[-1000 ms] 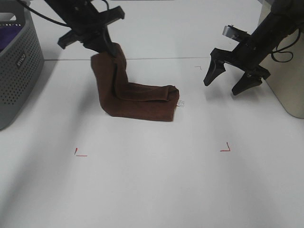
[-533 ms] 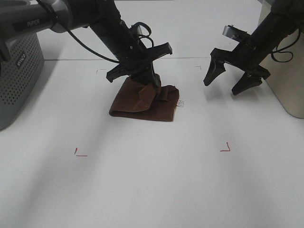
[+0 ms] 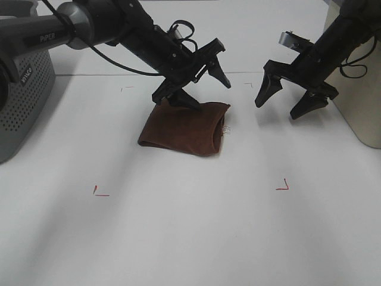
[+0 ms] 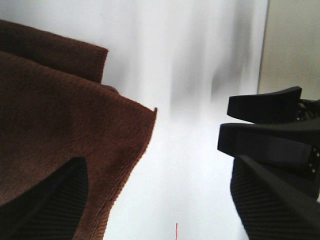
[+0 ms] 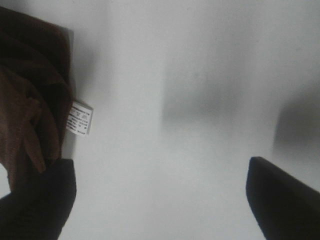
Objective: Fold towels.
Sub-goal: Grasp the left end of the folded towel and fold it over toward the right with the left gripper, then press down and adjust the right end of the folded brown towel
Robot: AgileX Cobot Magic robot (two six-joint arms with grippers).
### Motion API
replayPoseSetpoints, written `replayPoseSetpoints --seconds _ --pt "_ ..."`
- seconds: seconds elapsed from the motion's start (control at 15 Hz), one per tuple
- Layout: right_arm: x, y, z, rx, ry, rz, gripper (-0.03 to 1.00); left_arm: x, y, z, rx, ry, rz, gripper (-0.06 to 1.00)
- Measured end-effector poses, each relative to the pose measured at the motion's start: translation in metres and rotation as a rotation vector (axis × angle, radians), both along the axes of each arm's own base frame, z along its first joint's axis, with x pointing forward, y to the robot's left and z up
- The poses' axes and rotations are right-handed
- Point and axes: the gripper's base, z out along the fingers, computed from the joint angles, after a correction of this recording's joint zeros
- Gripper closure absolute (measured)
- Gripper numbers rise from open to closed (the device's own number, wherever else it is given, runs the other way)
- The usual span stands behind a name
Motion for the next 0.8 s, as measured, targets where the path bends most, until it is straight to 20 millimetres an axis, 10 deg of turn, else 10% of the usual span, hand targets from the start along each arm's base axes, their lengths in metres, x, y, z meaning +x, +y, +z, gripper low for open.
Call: replayPoseSetpoints --seconds 0.2,0.6,0.8 --pt "-0.001 0.011 0.006 0.138 0.009 0.017 0.1 0.011 0.013 0.012 -0.012 -0.083 -0.046 0.19" --pt "-0.001 0.066 0.036 0.616 -0.105 0.126 0.11 0.055 0.12 0.036 0.017 -0.144 0.098 0.19" --pt "-0.002 0.096 0.006 0.702 -0.049 0.141 0.11 0.058 0.14 0.035 0.023 -0.113 0.107 0.19"
